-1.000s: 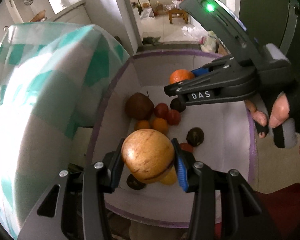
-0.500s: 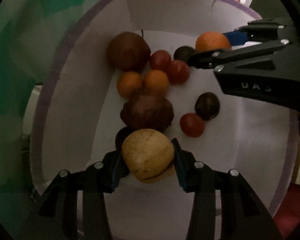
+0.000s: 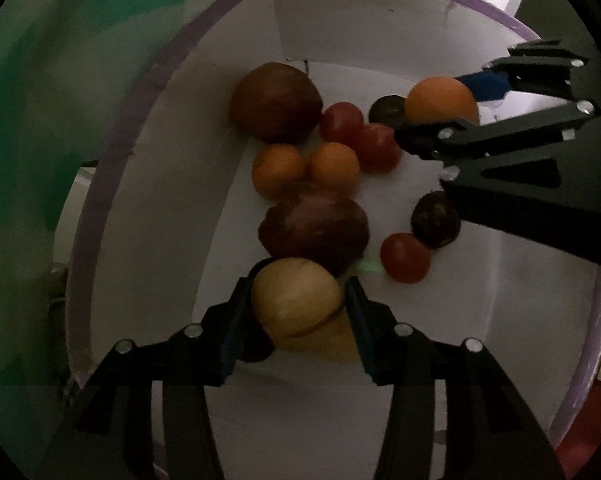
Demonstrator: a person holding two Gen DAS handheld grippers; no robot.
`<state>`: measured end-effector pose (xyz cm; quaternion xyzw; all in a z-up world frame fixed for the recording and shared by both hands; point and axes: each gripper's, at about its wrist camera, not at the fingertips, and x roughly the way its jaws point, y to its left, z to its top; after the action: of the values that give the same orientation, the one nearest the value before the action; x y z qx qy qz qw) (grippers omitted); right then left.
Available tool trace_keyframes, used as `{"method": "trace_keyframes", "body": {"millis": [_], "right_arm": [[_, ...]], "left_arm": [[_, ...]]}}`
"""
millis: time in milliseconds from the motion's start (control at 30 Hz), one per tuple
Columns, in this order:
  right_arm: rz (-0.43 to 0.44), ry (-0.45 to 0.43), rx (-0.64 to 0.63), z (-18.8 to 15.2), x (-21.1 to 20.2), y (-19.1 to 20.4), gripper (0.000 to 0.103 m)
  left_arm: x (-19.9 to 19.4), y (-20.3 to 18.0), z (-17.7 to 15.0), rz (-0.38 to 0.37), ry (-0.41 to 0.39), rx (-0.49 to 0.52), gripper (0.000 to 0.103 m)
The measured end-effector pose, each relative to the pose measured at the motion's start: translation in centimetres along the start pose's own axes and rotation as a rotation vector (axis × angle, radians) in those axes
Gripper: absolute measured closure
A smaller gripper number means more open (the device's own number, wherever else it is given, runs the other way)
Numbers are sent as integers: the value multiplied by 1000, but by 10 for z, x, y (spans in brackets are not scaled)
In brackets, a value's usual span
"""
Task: Organize fruits
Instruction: 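Open both grippers to drop the fruits into the white bin, then lift both open grippers above the white bin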
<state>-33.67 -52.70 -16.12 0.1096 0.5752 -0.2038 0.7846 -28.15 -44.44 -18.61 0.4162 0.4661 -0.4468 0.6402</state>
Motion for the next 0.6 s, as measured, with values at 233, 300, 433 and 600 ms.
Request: {"method": "trace_keyframes", "body": {"millis": [233, 300, 433, 600], "right_arm": [[13, 1, 20, 0, -2, -4, 53], [15, -1, 24, 2, -2, -5, 47], [19, -7, 35, 5, -4, -7, 40], [32, -19, 57, 7, -6, -12, 29]], "left_arm": [[-4, -1, 2, 12, -18, 8, 38], [-4, 3, -2, 17, -20, 5, 32], [-7, 4, -3, 23, -17, -10, 28], [-13, 6, -5, 26, -10, -10, 22]]}}
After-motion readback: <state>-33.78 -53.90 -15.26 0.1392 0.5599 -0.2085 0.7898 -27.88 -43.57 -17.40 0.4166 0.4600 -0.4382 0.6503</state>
